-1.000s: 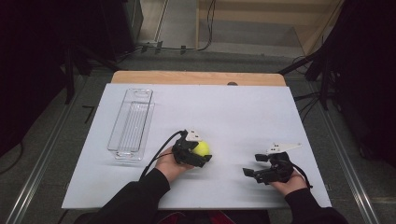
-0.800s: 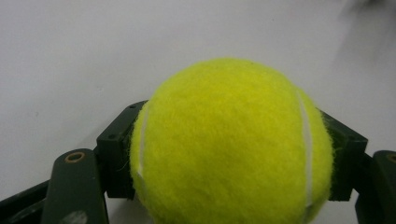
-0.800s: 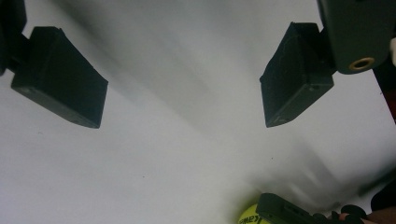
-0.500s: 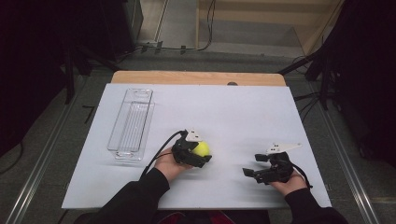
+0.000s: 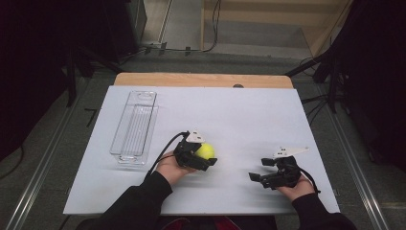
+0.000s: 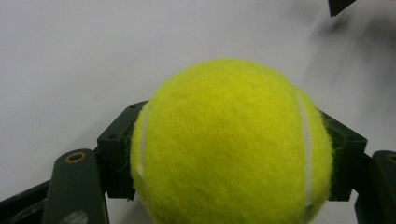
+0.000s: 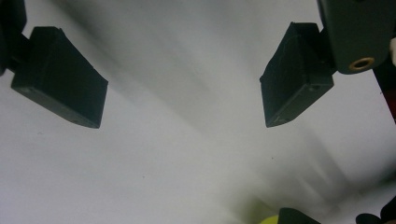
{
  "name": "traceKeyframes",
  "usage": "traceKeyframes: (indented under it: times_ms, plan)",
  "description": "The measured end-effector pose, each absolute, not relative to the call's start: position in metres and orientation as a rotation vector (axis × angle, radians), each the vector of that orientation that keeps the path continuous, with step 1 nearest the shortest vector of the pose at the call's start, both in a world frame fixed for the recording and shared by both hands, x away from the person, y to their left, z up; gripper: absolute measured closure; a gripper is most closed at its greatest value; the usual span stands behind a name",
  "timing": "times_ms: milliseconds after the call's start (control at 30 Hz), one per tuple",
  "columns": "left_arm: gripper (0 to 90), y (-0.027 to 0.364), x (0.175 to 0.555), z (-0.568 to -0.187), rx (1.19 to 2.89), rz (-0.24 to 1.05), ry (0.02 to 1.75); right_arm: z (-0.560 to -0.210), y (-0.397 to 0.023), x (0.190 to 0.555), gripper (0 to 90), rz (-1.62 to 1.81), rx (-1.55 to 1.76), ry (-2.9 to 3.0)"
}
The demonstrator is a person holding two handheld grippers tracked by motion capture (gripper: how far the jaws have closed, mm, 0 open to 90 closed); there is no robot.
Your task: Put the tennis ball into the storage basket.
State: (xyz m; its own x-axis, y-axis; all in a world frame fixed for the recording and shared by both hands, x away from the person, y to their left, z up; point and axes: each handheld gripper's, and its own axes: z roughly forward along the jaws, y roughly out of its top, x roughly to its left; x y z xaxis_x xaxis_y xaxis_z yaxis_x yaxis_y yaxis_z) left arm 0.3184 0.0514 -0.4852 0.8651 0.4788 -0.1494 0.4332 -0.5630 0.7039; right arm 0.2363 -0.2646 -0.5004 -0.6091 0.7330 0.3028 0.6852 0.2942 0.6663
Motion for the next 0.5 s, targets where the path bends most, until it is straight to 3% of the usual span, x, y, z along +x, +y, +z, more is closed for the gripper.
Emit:
traceKeyframes:
  times_ms: [500]
  plan:
    - [25.6, 0.048, 0.31, -0.442, 2.248, 0.046, 0.61, -0.501, -0.265, 0.236, 12.9, 1.227, 1.36, 2.48]
